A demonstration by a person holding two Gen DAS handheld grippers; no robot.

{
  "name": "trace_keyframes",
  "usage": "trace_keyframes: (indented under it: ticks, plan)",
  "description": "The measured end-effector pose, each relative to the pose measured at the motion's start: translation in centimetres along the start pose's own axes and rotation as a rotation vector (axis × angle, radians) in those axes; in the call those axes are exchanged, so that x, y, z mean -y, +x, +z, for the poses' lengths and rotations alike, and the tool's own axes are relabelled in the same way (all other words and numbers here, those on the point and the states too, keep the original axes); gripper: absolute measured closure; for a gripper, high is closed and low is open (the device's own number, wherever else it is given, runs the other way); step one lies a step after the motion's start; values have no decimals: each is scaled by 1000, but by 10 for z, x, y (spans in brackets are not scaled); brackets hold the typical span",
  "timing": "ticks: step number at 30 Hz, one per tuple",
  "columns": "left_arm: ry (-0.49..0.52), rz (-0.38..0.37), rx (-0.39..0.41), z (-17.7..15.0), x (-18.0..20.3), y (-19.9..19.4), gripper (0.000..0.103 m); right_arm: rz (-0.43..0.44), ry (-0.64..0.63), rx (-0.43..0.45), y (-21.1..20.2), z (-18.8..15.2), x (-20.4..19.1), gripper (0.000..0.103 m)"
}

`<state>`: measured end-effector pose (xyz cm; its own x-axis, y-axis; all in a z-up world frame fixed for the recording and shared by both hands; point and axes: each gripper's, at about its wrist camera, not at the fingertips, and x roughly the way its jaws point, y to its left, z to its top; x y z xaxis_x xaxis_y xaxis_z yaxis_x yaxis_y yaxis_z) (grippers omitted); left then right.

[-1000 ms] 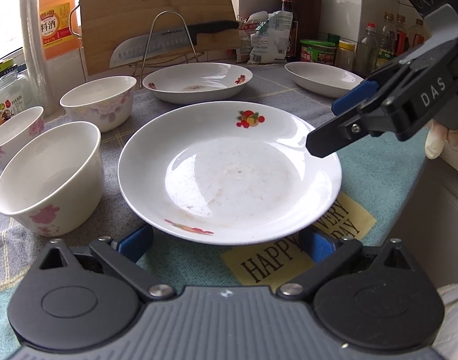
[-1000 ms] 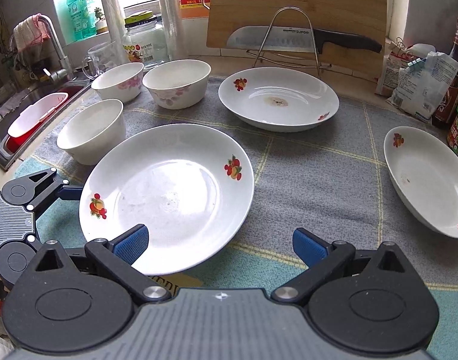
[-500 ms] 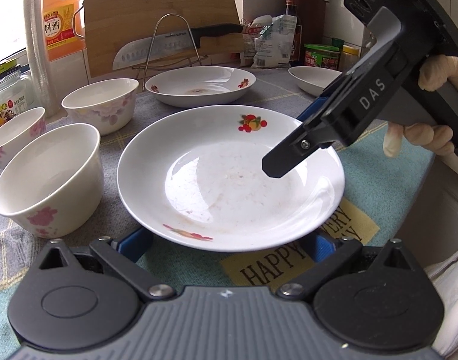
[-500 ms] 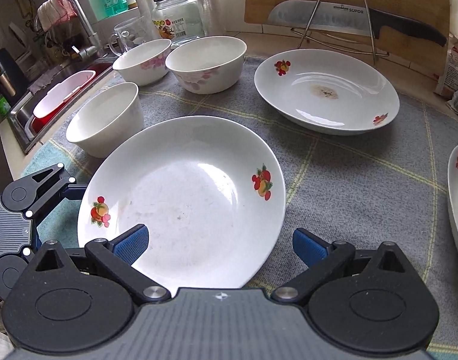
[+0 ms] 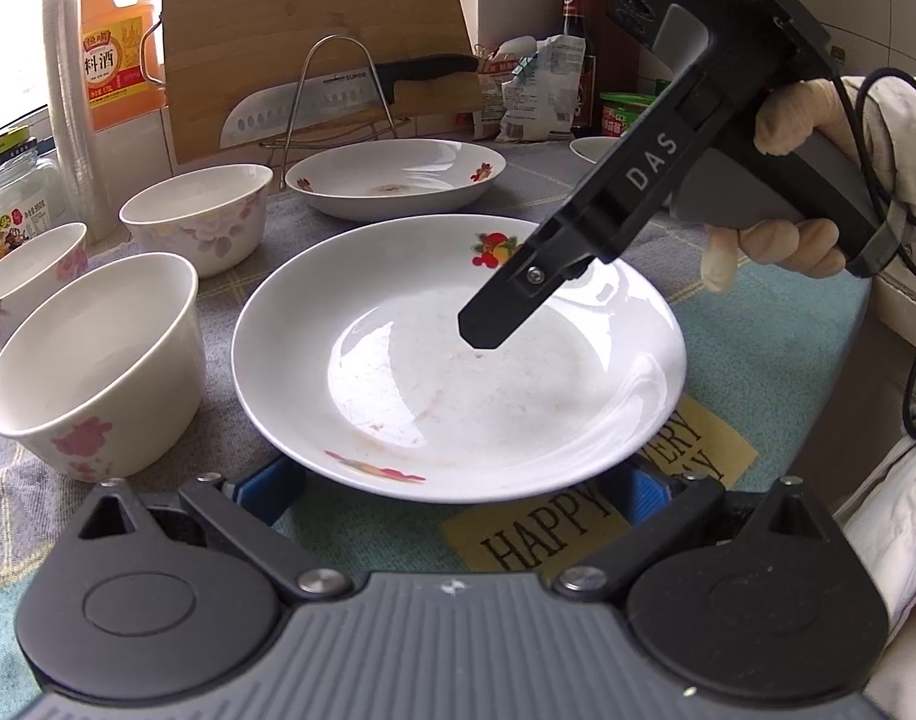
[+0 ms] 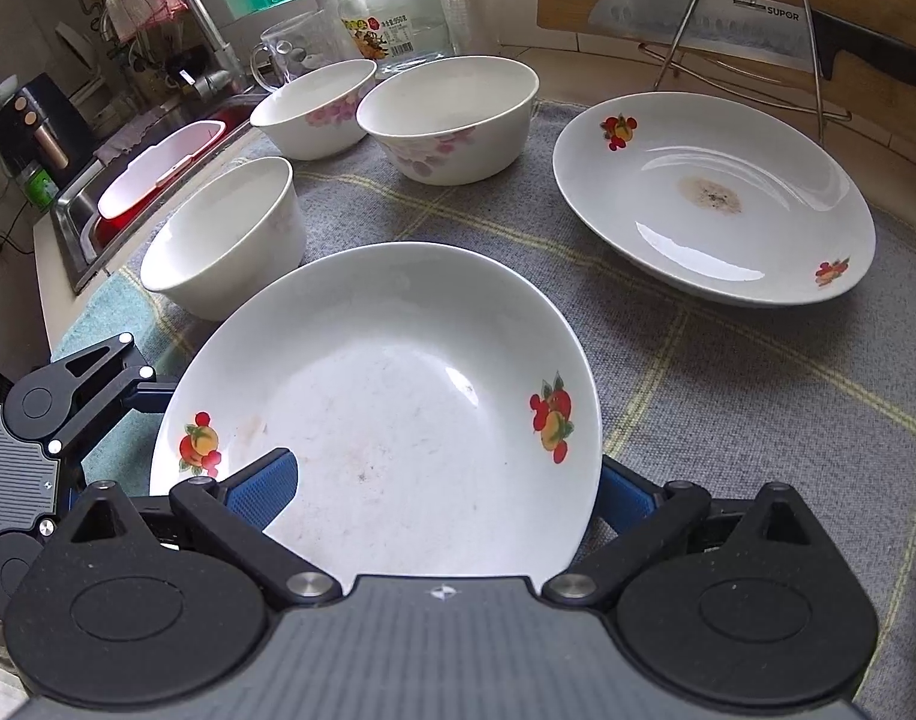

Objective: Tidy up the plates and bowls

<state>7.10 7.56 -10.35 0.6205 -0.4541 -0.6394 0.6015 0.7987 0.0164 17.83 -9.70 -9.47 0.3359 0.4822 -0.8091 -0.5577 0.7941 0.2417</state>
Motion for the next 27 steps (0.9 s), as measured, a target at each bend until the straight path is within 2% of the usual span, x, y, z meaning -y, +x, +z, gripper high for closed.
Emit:
trace_keyframes:
  ticks: [11,27]
  plan:
    - [28,-33,6,0,-3,1,0,54,-49,-35,11,16,3,0]
    - [55,-68,22,-2,-9,0,0,152,-35,-95,14,30,15,0]
